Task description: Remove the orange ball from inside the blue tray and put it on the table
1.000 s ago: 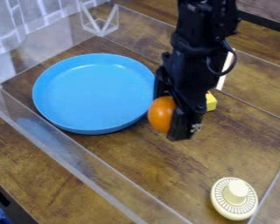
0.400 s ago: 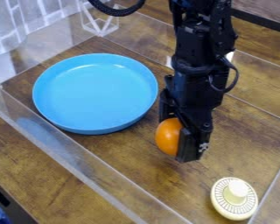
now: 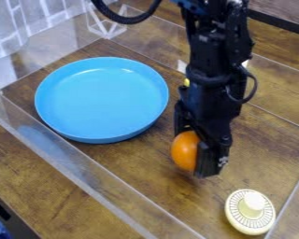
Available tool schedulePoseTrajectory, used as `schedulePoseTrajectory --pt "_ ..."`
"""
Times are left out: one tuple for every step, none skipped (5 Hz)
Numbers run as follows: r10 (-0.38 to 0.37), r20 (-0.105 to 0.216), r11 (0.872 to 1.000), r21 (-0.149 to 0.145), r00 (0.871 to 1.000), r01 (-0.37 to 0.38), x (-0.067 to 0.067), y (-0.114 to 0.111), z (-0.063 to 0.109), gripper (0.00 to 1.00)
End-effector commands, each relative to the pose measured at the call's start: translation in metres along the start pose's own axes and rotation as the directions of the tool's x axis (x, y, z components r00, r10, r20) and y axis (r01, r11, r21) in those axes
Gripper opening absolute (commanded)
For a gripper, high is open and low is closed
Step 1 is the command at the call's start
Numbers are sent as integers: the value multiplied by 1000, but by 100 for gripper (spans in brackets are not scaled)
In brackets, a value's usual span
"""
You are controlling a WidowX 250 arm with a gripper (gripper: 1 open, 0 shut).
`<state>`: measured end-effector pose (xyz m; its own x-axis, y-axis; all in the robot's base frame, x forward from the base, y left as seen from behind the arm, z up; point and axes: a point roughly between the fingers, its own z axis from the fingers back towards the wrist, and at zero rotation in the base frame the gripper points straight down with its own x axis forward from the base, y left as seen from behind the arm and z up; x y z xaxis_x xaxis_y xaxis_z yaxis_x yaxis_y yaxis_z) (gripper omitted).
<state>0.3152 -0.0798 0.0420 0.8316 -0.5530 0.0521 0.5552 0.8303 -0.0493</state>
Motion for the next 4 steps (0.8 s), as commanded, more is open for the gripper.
schedulePoseTrajectory --pt "-7 48 1000 9 999 7 9 -2 9 100" --pt "-1 51 1000 10 999 0 9 0 12 100" --pt "4 47 1000 13 999 -4 8 2 14 0" --pt "3 44 1000 25 999 -4 8 7 21 0"
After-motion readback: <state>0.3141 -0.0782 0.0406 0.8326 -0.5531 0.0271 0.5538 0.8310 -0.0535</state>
